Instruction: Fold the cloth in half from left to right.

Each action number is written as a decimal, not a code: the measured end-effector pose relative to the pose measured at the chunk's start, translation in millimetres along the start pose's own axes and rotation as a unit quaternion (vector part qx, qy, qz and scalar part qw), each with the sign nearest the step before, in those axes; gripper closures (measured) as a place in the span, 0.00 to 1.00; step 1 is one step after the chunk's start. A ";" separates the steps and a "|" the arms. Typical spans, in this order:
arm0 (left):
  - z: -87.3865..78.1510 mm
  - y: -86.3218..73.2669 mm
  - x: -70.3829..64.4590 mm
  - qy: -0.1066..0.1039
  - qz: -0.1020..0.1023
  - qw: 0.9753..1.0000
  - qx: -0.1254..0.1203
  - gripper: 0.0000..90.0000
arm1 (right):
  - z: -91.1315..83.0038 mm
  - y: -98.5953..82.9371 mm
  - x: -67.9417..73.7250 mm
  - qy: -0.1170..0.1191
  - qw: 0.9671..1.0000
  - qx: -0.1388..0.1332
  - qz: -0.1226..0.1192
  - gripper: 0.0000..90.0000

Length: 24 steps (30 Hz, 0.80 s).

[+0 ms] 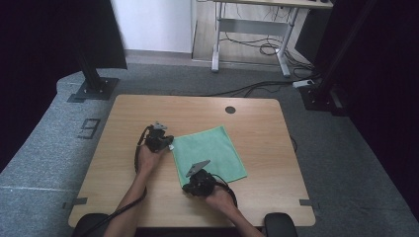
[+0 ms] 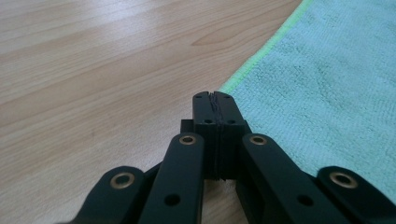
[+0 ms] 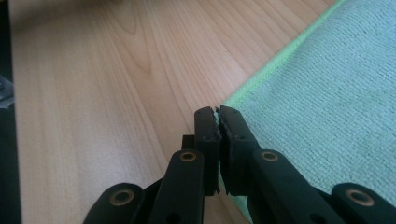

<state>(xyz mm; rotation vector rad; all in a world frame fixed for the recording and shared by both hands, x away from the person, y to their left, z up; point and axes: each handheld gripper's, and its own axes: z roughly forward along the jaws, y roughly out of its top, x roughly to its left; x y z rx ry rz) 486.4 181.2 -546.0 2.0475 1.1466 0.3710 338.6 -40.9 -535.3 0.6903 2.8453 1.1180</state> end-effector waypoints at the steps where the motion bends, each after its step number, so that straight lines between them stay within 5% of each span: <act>1: -1.5 -0.9 0.1 0.001 0.000 1.000 0.002 0.99 | 0.5 0.7 0.8 0.003 1.000 0.000 -0.001 0.95; 15: -40.1 -21.0 15.0 0.024 -0.016 1.000 0.010 0.99 | 14.9 21.4 25.5 0.037 0.999 0.004 -0.036 0.95; 24: -42.2 4.2 2.7 0.022 0.003 1.000 -0.009 0.99 | -13.0 22.7 22.1 0.022 0.999 -0.024 -0.033 0.95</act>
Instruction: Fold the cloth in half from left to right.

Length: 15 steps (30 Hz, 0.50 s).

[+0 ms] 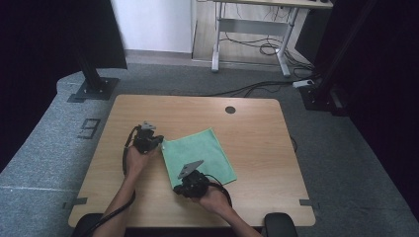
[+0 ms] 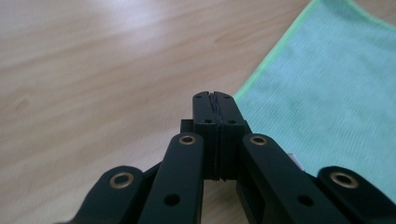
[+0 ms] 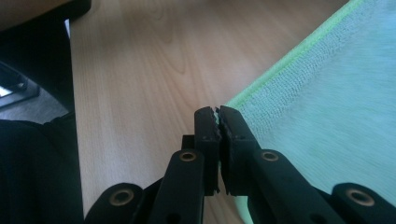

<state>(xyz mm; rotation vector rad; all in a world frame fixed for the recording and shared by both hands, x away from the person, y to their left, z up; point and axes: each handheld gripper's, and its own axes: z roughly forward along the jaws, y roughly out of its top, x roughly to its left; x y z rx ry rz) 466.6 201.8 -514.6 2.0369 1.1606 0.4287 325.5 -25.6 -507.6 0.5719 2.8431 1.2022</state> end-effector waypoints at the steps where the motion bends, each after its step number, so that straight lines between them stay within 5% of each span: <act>1: 0.0 0.0 0.0 0.000 0.000 1.000 0.000 0.99 | 0.0 0.0 0.0 0.000 1.000 0.000 0.000 0.95; 15: 35.3 41.7 -34.8 -0.021 0.038 0.999 -0.016 0.99 | -57.7 -38.1 -36.8 -0.074 0.995 -0.036 0.054 0.95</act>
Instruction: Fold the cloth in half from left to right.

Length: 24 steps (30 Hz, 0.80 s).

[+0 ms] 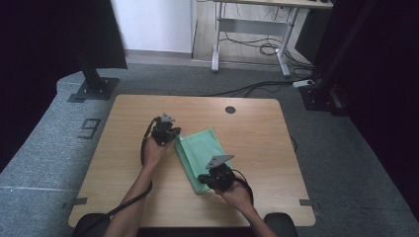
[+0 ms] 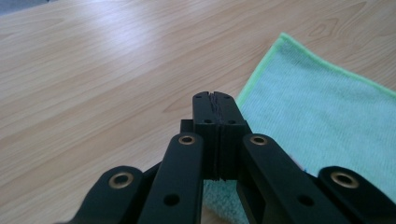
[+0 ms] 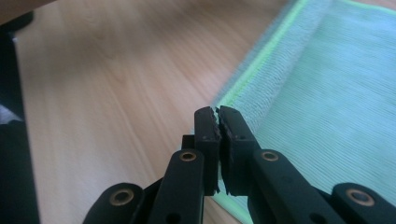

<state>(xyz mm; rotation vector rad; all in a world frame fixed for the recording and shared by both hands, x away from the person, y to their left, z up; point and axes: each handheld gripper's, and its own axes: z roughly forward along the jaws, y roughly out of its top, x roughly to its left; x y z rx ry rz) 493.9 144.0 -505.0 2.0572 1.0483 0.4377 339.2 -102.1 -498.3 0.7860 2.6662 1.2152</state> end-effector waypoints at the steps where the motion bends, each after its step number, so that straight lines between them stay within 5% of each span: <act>1: 0.0 0.0 0.0 0.000 0.000 1.000 0.000 0.99 | 0.0 0.0 0.0 0.000 1.000 0.000 0.000 0.95; 9: 17.5 17.5 -16.3 -0.013 0.015 1.000 -0.001 0.98 | -23.6 -18.4 -22.6 -0.031 0.999 -0.013 0.028 0.95; 24: 40.0 44.2 -43.6 -0.022 0.039 0.999 0.005 0.98 | -46.6 -35.3 -37.7 -0.054 0.997 -0.029 0.053 0.95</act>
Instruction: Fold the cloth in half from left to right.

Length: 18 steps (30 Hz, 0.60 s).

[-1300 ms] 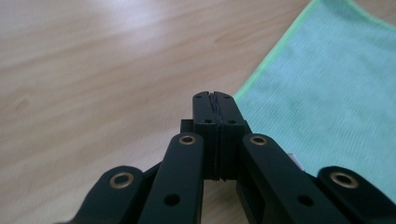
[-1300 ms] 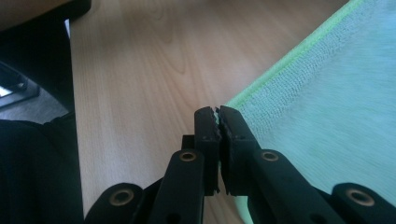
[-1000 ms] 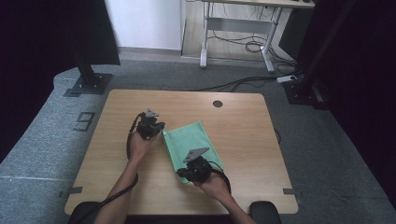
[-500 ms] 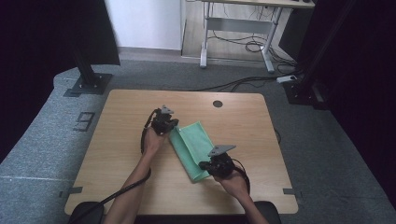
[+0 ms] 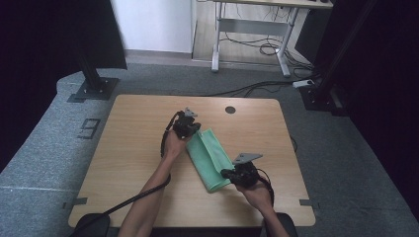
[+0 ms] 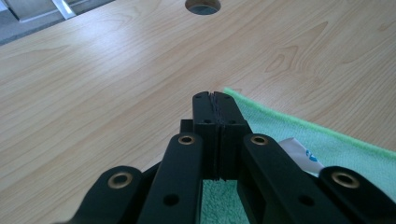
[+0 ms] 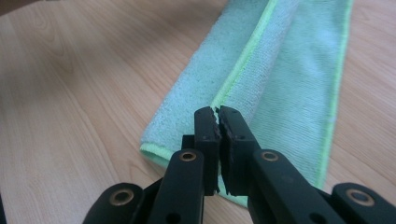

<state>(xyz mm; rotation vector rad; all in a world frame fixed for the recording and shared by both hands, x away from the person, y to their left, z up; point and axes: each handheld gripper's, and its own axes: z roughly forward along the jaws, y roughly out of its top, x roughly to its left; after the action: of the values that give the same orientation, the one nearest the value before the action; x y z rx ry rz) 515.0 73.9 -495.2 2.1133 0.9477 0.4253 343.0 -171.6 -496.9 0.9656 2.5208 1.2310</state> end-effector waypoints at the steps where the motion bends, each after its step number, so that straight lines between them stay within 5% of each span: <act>1: 4.4 0.6 -2.7 0.000 0.002 1.000 0.006 0.98 | -3.5 -1.7 -3.7 -0.003 1.000 -0.006 0.006 0.95; 18: 31.0 -3.4 -11.7 0.005 0.009 0.999 0.033 0.98 | -1.9 -24.7 -28.7 -0.030 0.999 0.021 0.037 0.95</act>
<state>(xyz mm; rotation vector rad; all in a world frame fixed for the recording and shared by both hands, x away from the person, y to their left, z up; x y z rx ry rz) 522.9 50.8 -517.9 2.1822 0.9608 0.4203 352.7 -201.8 -517.8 1.0978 2.4949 1.1559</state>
